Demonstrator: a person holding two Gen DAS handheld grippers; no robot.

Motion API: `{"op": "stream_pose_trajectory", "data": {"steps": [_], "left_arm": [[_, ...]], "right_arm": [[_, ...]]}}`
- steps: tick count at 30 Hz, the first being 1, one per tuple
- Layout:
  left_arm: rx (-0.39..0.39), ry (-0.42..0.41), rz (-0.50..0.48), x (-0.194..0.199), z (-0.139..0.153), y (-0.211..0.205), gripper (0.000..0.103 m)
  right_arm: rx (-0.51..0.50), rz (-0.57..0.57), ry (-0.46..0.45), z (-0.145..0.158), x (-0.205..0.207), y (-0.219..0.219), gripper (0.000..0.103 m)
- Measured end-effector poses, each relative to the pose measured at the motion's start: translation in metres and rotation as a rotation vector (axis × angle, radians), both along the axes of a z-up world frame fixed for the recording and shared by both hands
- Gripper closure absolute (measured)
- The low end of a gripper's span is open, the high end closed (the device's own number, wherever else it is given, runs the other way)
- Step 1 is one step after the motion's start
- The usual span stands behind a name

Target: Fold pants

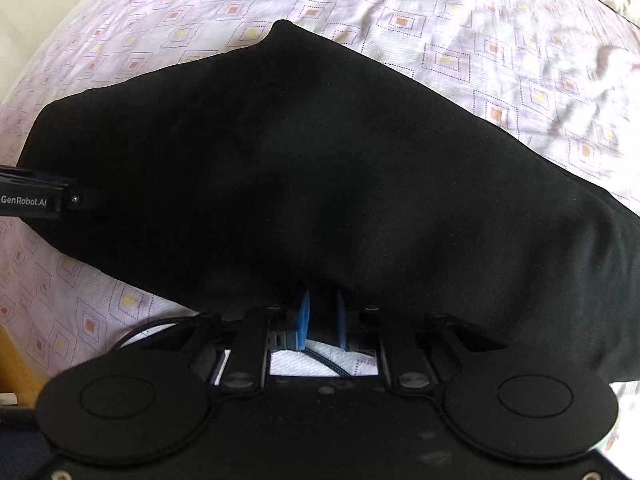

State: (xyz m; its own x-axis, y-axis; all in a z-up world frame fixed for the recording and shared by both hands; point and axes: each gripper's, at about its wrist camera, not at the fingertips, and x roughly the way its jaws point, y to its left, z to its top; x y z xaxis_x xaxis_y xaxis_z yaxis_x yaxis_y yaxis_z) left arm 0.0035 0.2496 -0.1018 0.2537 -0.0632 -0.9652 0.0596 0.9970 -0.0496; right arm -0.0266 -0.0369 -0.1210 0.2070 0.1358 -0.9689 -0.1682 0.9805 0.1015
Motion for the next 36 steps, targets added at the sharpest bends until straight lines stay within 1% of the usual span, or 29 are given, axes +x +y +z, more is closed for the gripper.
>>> {"op": "stream_pose_trajectory", "data": {"steps": [2,3,5,6,8,10,11,12,13,14,16,17,18,21,25,28,30,33,36], "left_arm": [[-0.015,-0.012,0.01,-0.002,0.003,0.0,0.057],[-0.029,-0.02,0.013,-0.005,0.006,0.002,0.057],[-0.051,-0.036,0.012,-0.006,0.009,-0.003,0.057],[-0.061,-0.047,0.005,-0.007,0.012,-0.005,0.057],[-0.075,-0.079,-0.024,-0.01,0.019,-0.013,0.057],[-0.075,-0.104,-0.074,-0.009,0.026,-0.027,0.057],[-0.069,-0.113,-0.095,-0.009,0.029,-0.034,0.057],[-0.064,-0.119,-0.114,-0.008,0.031,-0.042,0.057],[-0.064,-0.124,-0.125,-0.008,0.035,-0.049,0.057],[-0.073,-0.129,-0.129,-0.007,0.038,-0.056,0.057],[-0.087,-0.129,-0.128,-0.006,0.043,-0.072,0.057],[-0.096,-0.13,-0.125,-0.005,0.045,-0.08,0.057],[-0.107,-0.136,-0.118,-0.004,0.047,-0.089,0.057],[-0.119,-0.149,-0.065,-0.005,0.053,-0.117,0.057],[-0.102,-0.124,0.046,-0.004,0.053,-0.154,0.057],[-0.097,-0.111,0.106,-0.01,0.052,-0.175,0.057],[-0.073,-0.103,0.136,-0.015,0.051,-0.186,0.057],[-0.058,-0.086,0.183,-0.019,0.048,-0.197,0.057],[-0.048,-0.071,0.207,-0.021,0.049,-0.199,0.057]], "right_arm": [[0.01,-0.036,-0.02,0.006,-0.003,-0.003,0.082],[0.017,-0.068,-0.041,0.011,-0.006,-0.008,0.079],[0.01,-0.138,-0.101,0.025,-0.014,-0.017,0.08],[-0.007,-0.172,-0.145,0.033,-0.02,-0.023,0.079],[-0.076,-0.234,-0.25,0.048,-0.031,-0.033,0.078],[-0.189,-0.305,-0.333,0.059,-0.038,-0.043,0.073],[-0.254,-0.341,-0.351,0.061,-0.039,-0.047,0.072],[-0.294,-0.357,-0.357,0.061,-0.039,-0.053,0.071],[-0.274,-0.346,-0.352,0.059,-0.038,-0.062,0.069],[-0.221,-0.329,-0.331,0.057,-0.035,-0.072,0.069],[-0.086,-0.281,-0.239,0.05,-0.023,-0.094,0.07],[-0.042,-0.254,-0.204,0.046,-0.017,-0.102,0.072],[-0.026,-0.222,-0.196,0.043,-0.012,-0.108,0.072],[-0.05,-0.098,-0.206,0.037,0.004,-0.121,0.072],[-0.043,0.076,-0.192,0.028,0.036,-0.151,0.072],[-0.026,0.212,-0.187,0.026,0.05,-0.165,0.072],[-0.01,0.295,-0.185,0.022,0.061,-0.167,0.072],[0.017,0.417,-0.192,0.019,0.072,-0.163,0.072],[0.053,0.506,-0.191,0.021,0.081,-0.152,0.072]]}}
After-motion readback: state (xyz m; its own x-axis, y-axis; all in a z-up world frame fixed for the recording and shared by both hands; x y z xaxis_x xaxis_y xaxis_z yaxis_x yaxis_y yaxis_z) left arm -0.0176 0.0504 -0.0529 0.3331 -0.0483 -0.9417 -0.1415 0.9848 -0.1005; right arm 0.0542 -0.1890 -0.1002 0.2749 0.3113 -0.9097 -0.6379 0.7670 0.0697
